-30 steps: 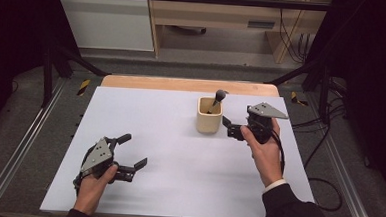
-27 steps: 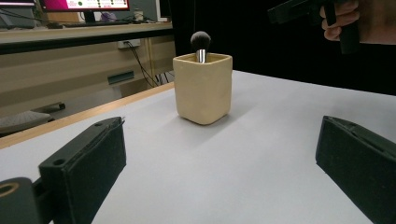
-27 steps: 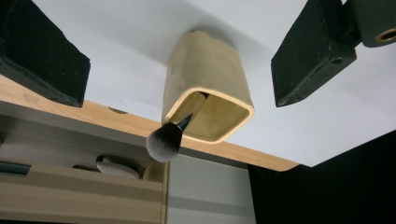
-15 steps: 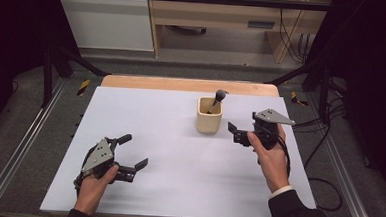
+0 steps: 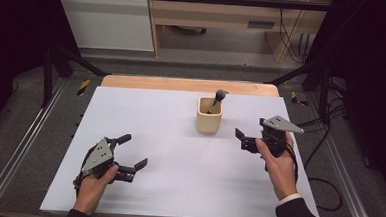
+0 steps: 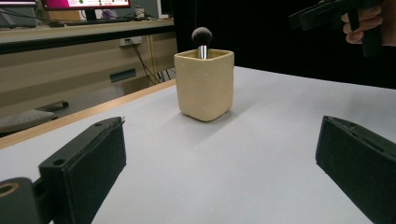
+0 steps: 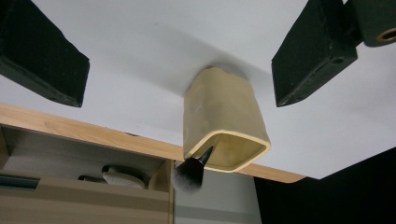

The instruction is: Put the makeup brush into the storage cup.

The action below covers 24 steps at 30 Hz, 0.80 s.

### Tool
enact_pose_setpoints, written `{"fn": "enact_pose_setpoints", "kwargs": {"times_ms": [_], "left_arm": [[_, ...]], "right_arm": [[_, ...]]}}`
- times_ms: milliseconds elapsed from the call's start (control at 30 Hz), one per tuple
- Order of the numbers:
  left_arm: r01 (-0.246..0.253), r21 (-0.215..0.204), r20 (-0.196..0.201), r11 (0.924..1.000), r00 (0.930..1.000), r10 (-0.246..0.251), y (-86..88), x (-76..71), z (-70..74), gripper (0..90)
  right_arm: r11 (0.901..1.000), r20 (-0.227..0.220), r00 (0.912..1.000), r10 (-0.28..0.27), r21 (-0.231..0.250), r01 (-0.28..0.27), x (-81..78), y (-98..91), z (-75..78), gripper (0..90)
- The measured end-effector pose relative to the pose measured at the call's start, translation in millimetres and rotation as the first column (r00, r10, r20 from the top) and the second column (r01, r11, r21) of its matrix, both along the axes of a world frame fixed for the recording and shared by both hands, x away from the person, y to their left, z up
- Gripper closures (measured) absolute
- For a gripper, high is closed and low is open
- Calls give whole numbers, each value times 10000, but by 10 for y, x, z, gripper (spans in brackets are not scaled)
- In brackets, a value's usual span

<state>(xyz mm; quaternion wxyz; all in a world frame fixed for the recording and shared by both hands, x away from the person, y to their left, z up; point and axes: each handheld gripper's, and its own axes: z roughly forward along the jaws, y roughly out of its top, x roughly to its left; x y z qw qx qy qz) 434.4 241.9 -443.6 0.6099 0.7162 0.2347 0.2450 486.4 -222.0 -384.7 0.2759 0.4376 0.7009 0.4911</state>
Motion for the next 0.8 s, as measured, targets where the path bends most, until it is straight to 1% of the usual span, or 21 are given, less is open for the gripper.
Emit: {"fn": "enact_pose_setpoints", "kwargs": {"times_ms": [133,167,233,400,433,500,633,667,800], "left_arm": [[-10,-48,9,10000,10000,10,3,-2,3,15],[-13,-42,1,10000,10000,13,4,0,2,16],[-6,-13,-2,10000,10000,6,4,4,-1,16],[1,-43,-5,10000,10000,-1,7,7,-3,16],[-3,-38,-4,10000,10000,3,8,9,-3,16],[-4,-41,-3,10000,10000,4,8,8,-3,15],[23,-16,5,10000,10000,-23,4,8,-2,16],[26,-15,3,10000,10000,-26,3,10,-4,15],[5,1,-4,10000,10000,-5,2,6,-2,16]], "right_arm": [[9998,72,9998,-158,101,158,-53,-92,-29,45],[9999,73,9998,-166,38,166,-58,-114,-38,45],[9997,85,9997,-239,67,238,-75,-165,-71,46],[9991,60,9992,-389,143,388,-105,-232,-126,51],[9991,79,9991,-406,94,405,-109,-248,-132,51],[9987,95,9989,-469,210,467,-130,-276,-142,52],[9987,105,9988,-480,148,478,-167,-319,-156,53],[9987,184,9986,-496,159,493,-185,-336,-159,55],[9982,266,9983,-527,294,519,-231,-365,-166,60]]}}
